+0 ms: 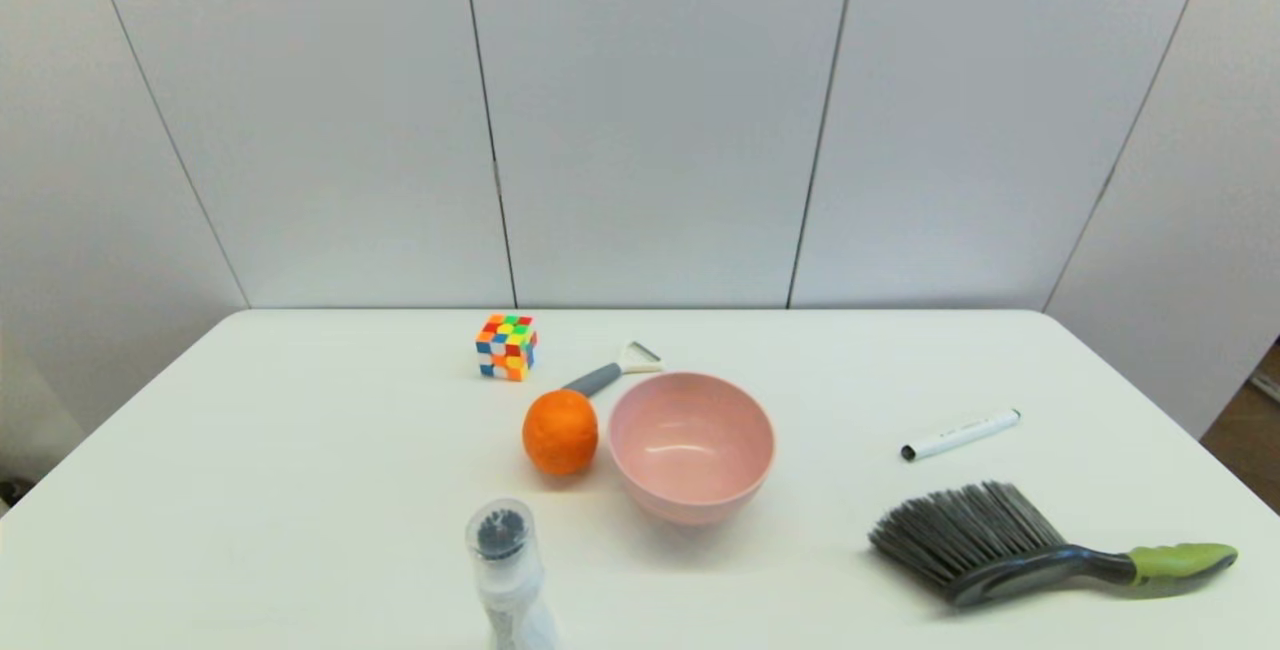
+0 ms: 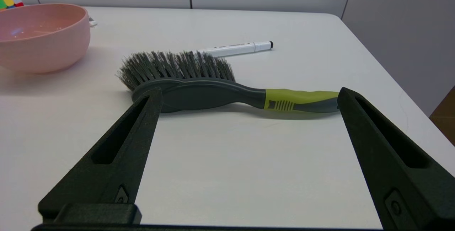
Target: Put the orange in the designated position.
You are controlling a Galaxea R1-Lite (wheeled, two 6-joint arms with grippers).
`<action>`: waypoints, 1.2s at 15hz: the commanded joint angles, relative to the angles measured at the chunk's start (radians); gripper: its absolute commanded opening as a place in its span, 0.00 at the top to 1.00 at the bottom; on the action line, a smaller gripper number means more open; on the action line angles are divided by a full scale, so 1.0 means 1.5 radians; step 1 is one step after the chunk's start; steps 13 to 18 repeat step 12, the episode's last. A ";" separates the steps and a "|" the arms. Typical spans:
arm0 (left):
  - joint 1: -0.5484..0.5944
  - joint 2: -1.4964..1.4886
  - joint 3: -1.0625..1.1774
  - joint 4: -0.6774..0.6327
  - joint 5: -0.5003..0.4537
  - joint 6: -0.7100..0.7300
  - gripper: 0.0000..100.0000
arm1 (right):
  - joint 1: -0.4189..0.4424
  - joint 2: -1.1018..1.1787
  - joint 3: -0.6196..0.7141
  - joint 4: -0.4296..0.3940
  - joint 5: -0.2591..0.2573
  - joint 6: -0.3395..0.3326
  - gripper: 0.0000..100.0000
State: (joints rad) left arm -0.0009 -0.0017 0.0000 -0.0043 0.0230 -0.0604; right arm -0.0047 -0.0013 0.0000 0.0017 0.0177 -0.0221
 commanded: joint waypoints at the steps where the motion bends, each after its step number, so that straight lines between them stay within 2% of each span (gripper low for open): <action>1: 0.001 0.001 0.000 0.000 0.000 -0.001 0.00 | 0.000 0.001 0.001 0.000 0.000 -0.002 0.00; 18: 0.000 0.001 0.000 0.000 0.000 -0.001 0.00 | 0.000 0.001 0.001 0.000 -0.003 -0.003 0.00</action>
